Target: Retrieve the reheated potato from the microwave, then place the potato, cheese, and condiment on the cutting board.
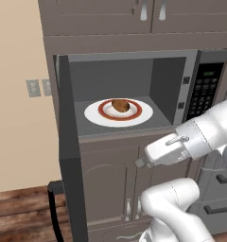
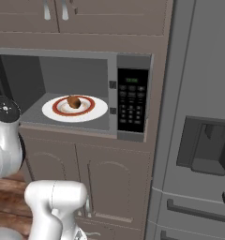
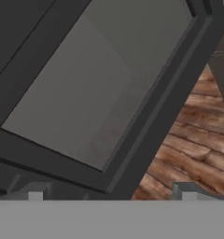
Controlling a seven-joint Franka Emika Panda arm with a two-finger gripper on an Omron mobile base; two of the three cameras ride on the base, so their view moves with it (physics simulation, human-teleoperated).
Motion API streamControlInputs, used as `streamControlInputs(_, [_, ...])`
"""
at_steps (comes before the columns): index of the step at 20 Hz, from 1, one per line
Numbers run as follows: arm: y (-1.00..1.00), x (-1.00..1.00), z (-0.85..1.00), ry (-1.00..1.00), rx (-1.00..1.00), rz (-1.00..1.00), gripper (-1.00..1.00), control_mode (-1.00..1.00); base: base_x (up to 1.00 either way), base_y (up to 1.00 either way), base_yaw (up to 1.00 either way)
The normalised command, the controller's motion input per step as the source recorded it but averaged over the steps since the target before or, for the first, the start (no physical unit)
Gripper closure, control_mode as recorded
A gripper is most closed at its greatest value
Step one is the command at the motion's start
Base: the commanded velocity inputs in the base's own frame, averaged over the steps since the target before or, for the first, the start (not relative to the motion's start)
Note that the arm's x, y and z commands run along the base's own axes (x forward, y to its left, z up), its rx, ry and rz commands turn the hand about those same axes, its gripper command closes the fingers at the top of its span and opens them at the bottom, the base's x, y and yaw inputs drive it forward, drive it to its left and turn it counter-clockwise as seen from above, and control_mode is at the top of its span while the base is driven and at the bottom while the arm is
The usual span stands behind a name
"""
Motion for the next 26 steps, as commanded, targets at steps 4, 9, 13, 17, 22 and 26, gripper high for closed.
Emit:
streamControlInputs(4, [-0.46, 0.03, 0.06, -0.07, -0.05, -0.04, -1.0, -1.0, 0.0, 0.0, 0.0])
streamControlInputs(9, [-0.39, 0.16, 0.0, -0.04, -0.11, -0.12, -1.0, -1.0, 0.0, 0.0, 0.0])
streamControlInputs(13, [-0.23, 0.31, 0.0, 0.0, -0.15, -0.24, -1.0, -1.0, 0.0, 0.0, 0.0])
streamControlInputs(17, [-0.17, 0.35, 0.0, 0.0, -0.14, -0.26, -1.0, -1.0, 0.0, 0.0, 0.0])
streamControlInputs(22, [-0.17, 0.32, 0.0, 0.0, -0.08, -0.2, -1.0, -1.0, 0.0, 0.0, 0.0])
streamControlInputs(26, [-0.1, 0.37, -0.01, -0.02, -0.06, -0.17, -1.0, -1.0, 0.0, 0.0, 0.0])
